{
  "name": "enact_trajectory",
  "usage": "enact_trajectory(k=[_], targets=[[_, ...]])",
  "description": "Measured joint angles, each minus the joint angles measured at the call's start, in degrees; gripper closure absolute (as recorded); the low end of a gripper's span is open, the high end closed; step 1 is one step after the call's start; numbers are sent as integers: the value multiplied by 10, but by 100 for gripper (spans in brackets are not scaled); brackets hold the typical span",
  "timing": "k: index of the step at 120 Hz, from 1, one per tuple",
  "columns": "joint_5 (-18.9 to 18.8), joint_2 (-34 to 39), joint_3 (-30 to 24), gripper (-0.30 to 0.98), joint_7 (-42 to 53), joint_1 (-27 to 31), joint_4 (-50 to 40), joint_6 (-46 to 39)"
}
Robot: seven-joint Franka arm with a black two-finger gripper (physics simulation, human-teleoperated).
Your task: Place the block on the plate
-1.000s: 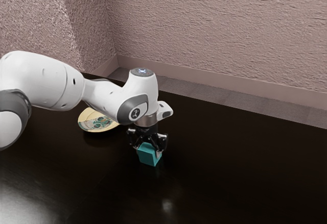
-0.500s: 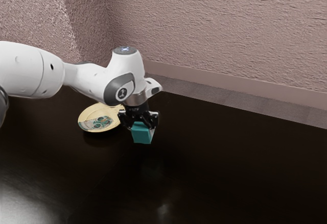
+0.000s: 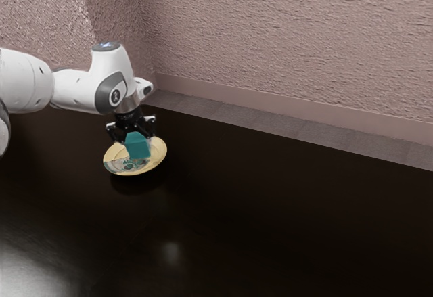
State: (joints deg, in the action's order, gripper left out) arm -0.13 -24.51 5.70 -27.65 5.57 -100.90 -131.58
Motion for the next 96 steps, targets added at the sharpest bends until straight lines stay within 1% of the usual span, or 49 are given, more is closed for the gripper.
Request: enact_trajectory(k=[15,29,47,67,87,96], targets=[[3,-38,1,28,-2,17,31,2],[4,-51,1,28,-3,24,36,3],[6,-49,-4,14,-3,28,36,3],[7,20,-12,7,-2,24,-6,4],[7,109,-13,3,4,6,-92,10],[7,141,-14,2,22,-4,-105,32]])
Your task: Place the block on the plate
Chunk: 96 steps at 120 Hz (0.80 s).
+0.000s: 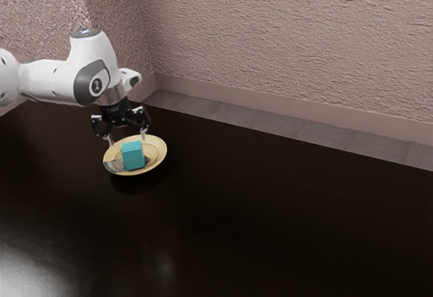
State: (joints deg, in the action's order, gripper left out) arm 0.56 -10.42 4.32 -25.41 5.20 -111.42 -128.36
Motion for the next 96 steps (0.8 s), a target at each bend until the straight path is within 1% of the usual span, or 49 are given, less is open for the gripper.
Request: enact_trajectory(k=[6,21,32,61,87,96], targets=[[6,5,0,2,22,-7,8,21],[26,-6,1,1,95,-20,72,91],[32,4,0,1,149,-27,87,135],[34,52,-17,0,272,-33,124,241],[31,50,-34,0,341,-37,231,318],[30,49,-36,0,356,-35,250,338]])
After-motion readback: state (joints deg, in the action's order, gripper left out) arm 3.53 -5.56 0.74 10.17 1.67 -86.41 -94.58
